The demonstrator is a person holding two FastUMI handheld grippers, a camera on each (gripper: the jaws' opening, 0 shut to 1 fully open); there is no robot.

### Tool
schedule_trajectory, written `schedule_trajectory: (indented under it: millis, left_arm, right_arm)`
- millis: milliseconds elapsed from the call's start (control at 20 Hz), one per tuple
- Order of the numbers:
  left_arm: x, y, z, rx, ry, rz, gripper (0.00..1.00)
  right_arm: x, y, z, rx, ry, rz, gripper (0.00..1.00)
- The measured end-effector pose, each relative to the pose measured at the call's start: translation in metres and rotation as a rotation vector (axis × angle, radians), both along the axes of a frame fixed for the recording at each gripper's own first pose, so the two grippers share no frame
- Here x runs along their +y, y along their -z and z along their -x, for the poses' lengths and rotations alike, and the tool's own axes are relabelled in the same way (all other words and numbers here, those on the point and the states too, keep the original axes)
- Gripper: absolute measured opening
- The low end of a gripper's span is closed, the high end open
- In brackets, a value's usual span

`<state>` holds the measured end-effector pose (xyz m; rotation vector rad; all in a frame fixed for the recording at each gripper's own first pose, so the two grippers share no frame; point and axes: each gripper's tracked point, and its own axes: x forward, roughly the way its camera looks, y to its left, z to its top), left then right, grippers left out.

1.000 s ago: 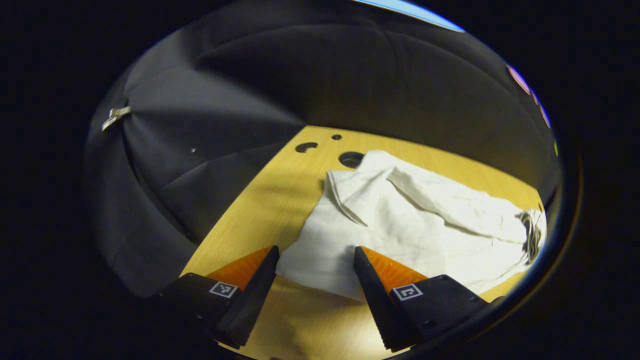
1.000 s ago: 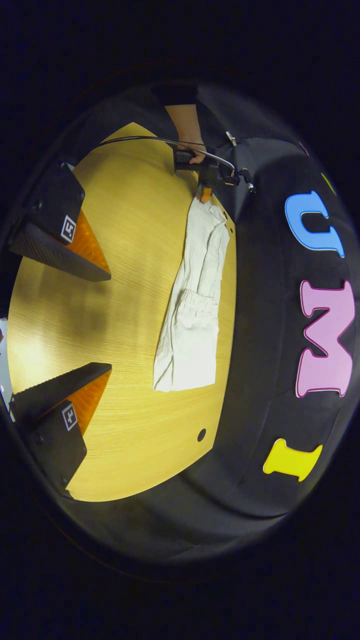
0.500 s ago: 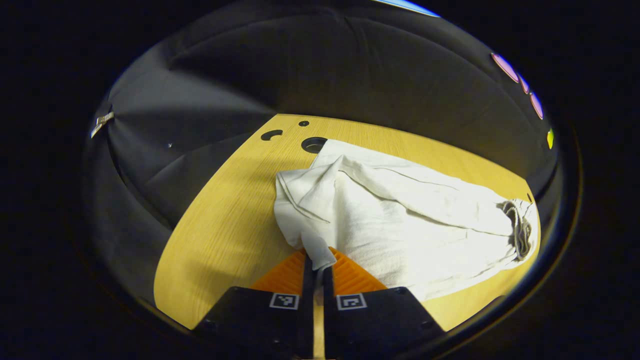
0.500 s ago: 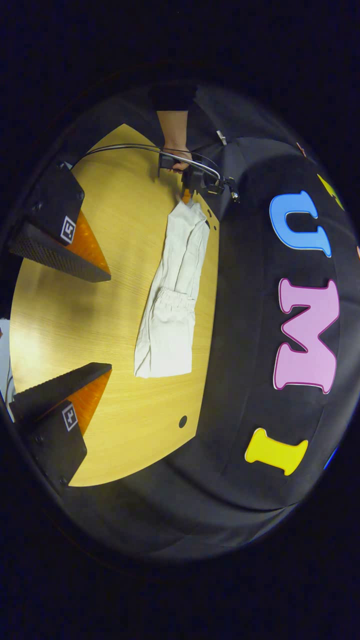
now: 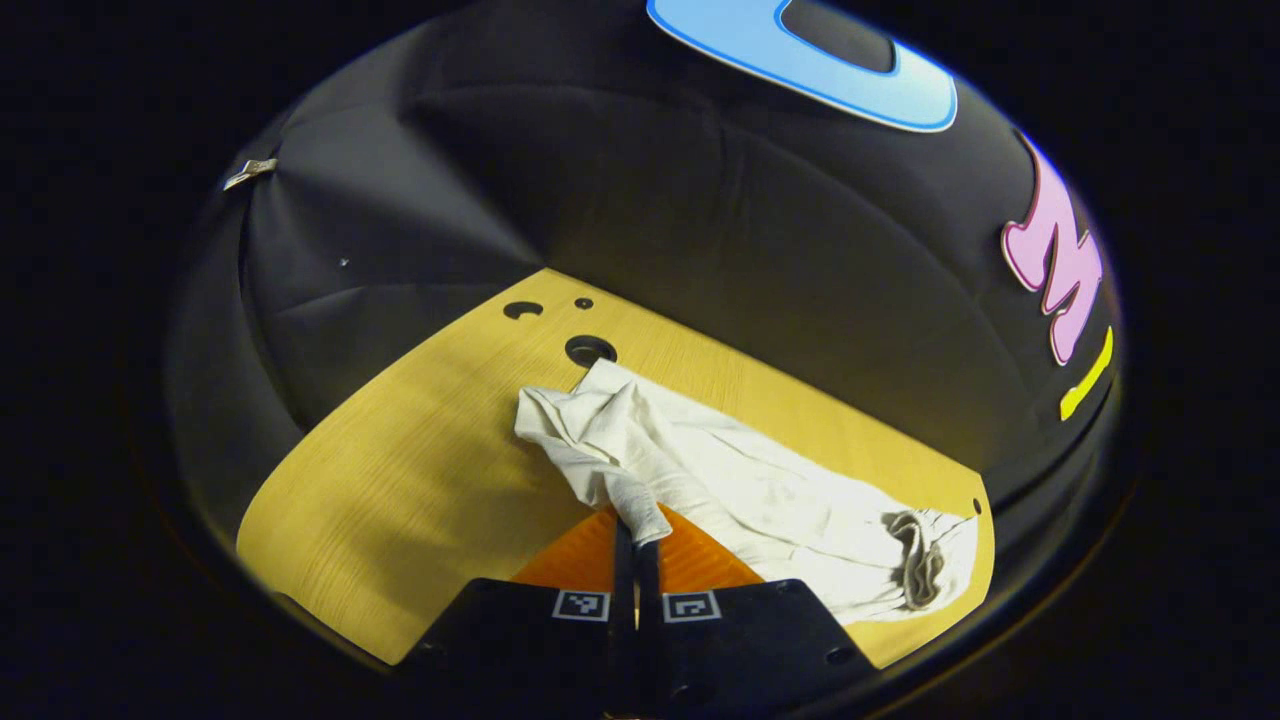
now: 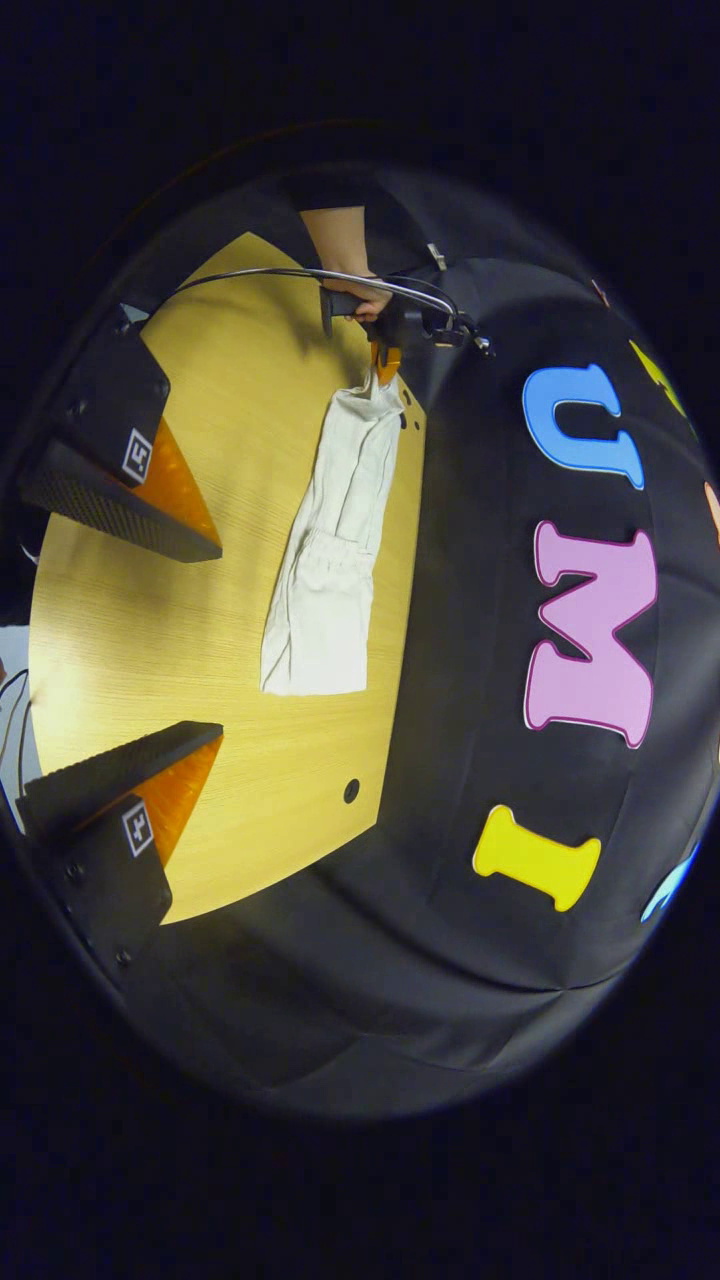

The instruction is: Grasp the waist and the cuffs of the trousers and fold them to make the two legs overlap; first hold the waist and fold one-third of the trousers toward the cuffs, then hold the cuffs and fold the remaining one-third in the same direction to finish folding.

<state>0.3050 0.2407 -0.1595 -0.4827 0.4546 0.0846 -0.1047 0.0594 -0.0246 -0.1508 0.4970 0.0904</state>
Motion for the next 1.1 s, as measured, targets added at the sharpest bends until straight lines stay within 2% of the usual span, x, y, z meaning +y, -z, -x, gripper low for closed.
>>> schedule_trajectory:
  millis: [350, 600, 800, 1100]
  left_arm:
    - [-0.029, -0.083, -0.004, -0.104, -0.008, -0.001, 0.05]
    - [-0.072, -0.139, -0.001, -0.167, 0.019, -0.005, 0.05]
    - [-0.132, -0.186, -0.001, -0.229, 0.075, 0.011, 0.05]
    - [-0.230, -0.221, -0.004, -0.275, 0.180, 0.005, 0.05]
  right_arm:
    - [-0.022, 0.003, -0.007, 0.001, -0.041, -0.016, 0.98]
    - [-0.050, 0.001, -0.012, -0.009, -0.020, -0.068, 0.98]
    - [-0.080, -0.002, -0.016, -0.028, 0.003, -0.089, 0.98]
    - [-0.118, 0.002, -0.015, -0.027, 0.027, -0.113, 0.98]
